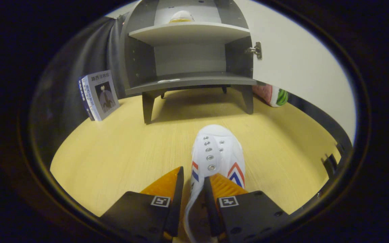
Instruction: Open the shoe cabinet door, grab the shoes and put them into the shoe cabinet, then close the shoe cabinet door.
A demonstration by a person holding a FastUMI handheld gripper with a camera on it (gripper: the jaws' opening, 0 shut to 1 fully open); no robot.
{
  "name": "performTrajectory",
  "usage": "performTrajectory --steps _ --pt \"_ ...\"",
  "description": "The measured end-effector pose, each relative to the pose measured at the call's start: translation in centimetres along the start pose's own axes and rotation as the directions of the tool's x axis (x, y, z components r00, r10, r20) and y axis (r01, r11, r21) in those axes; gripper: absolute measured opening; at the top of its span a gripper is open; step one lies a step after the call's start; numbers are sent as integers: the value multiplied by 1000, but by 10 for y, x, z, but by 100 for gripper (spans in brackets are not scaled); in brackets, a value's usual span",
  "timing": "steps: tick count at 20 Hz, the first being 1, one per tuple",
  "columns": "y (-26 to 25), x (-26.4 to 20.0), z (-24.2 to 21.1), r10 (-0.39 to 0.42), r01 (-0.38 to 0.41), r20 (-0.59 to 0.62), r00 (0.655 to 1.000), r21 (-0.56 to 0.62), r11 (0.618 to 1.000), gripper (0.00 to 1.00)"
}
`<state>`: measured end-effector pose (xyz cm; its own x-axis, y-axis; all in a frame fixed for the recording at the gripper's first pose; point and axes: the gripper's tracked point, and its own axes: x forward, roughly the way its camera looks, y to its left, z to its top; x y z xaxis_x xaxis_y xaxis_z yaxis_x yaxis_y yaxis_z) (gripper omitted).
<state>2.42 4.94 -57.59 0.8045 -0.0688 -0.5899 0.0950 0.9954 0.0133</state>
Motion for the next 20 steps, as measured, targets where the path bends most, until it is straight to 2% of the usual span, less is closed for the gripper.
performTrajectory --steps 2,4,6,7,12,15,20 --pt "-4 -6 1 -18 18 -1 1000 -10 1000 36" --pt "-3 0 -2 -5 5 5 1000 -5 1000 17" --pt "-2 -13 0 14 -14 4 1000 -7 1000 9" --pt "-2 1 -2 13 -13 3 1000 -11 1000 6" --pt "-3 0 -1 86 -85 -19 996 50 995 4" --pt "-6 -7 8 86 -86 -8 996 -4 996 3" --pt "-15 -34 44 89 -89 18 996 23 996 3"
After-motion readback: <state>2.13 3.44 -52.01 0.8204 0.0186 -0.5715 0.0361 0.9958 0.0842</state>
